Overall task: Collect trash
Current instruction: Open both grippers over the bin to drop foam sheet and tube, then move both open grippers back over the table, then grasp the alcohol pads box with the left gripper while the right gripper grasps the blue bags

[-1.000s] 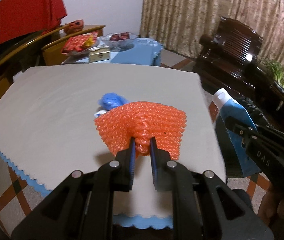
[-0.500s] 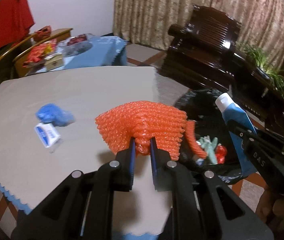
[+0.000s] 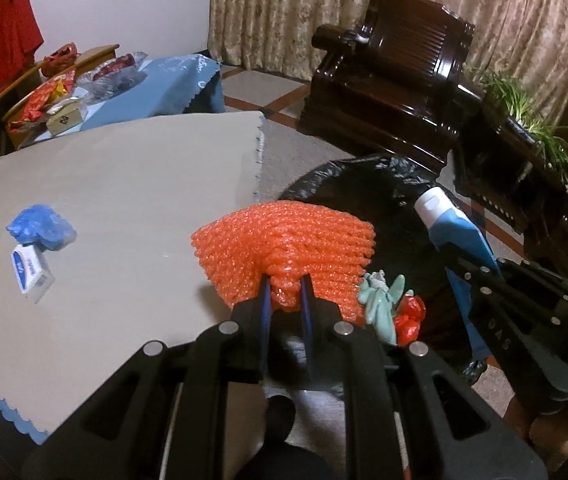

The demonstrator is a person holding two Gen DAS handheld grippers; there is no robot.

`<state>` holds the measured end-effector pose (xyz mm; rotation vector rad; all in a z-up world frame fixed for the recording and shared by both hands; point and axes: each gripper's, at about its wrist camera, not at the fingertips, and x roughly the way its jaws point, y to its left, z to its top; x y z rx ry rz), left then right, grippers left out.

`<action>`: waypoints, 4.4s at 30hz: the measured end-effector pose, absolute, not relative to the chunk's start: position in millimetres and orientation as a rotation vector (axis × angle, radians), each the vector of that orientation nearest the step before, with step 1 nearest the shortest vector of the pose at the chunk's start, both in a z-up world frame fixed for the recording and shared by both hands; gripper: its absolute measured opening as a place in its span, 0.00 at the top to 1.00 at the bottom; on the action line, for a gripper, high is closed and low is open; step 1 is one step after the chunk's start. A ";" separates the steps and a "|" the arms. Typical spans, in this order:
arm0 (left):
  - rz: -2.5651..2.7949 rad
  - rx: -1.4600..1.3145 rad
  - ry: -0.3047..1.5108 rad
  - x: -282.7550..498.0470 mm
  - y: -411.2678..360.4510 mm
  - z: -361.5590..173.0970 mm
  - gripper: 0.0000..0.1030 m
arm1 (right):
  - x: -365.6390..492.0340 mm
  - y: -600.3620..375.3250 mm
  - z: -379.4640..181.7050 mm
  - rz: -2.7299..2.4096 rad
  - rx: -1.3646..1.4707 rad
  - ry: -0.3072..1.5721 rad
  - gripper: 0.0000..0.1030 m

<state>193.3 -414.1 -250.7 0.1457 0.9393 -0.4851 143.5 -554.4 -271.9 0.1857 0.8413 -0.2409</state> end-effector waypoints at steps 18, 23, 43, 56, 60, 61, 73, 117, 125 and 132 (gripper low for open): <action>-0.350 0.231 0.963 198.2 -385.6 -285.0 0.30 | 114.9 -581.6 -291.8 -0.319 0.290 0.852 0.58; -0.208 0.202 0.949 223.7 -312.7 -283.7 0.30 | 131.4 -528.0 -280.5 -0.216 0.275 0.833 0.57; -0.004 0.062 0.923 284.9 -145.5 -288.8 0.30 | 228.7 -335.9 -300.8 -0.058 0.182 0.812 0.51; -0.044 0.007 0.981 326.6 -128.2 -331.8 0.30 | 285.4 -288.4 -337.0 -0.062 0.129 0.844 0.51; -0.058 0.009 0.993 339.0 -133.5 -340.4 0.30 | 292.9 -293.8 -342.5 -0.079 0.179 0.844 0.51; -0.058 0.014 0.994 341.9 -134.8 -342.4 0.30 | 294.3 -293.2 -344.0 -0.077 0.181 0.848 0.51; 0.011 -0.008 1.045 369.9 -89.8 -357.8 0.46 | 309.5 -267.6 -352.1 -0.034 0.147 0.869 0.51; -0.045 0.013 0.974 378.5 -29.5 -344.8 0.41 | 331.9 -217.5 -356.4 0.026 0.126 0.887 0.51; -0.076 0.035 1.016 382.1 -10.0 -359.1 0.38 | 345.2 -186.8 -351.4 0.061 0.118 0.879 0.51; -0.056 0.002 1.017 381.8 2.4 -361.0 0.18 | 353.2 -171.1 -350.5 0.069 0.089 0.880 0.51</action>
